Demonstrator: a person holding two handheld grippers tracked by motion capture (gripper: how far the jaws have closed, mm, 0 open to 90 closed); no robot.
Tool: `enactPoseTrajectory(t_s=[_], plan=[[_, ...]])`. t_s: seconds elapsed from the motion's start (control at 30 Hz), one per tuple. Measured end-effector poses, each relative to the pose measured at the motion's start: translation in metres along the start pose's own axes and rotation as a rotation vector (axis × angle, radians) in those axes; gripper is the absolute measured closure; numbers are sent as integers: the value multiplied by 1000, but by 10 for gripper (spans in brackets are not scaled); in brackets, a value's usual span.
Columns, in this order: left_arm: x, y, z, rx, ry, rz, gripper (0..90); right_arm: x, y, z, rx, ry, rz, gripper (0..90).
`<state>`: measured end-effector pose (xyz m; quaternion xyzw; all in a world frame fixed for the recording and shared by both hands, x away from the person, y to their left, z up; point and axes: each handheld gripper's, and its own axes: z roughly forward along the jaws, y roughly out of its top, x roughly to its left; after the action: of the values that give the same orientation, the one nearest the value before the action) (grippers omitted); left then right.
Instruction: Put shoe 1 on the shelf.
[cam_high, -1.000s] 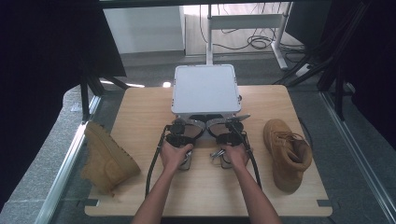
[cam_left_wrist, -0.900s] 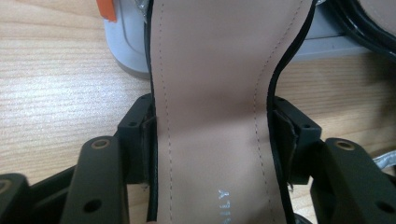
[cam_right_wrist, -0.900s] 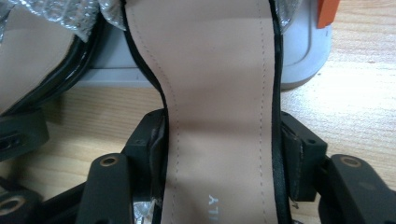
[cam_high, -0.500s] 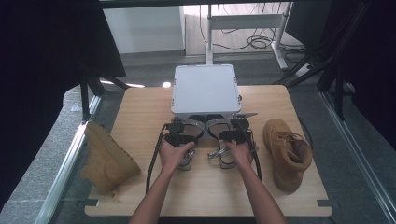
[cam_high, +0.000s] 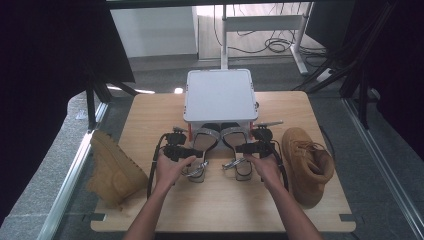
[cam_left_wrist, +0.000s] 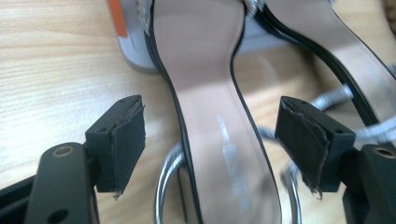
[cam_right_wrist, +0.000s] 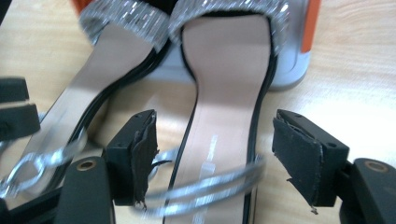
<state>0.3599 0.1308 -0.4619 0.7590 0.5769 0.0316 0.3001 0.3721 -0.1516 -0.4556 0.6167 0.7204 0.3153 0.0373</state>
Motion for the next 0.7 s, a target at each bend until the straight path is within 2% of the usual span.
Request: enactPoseTrajectory(t_s=[0.33,0.47,0.7], plan=[[-3,-23,-20,-20,-39,60,244,-2,-27,-15,39,32,-54,290],[-2,-28,-22,-26,-45,63,244,0,-36,-17,63,29,-86,290],[1,-38,-22,-42,-51,60,245,3,-50,-14,80,39,-108,287]])
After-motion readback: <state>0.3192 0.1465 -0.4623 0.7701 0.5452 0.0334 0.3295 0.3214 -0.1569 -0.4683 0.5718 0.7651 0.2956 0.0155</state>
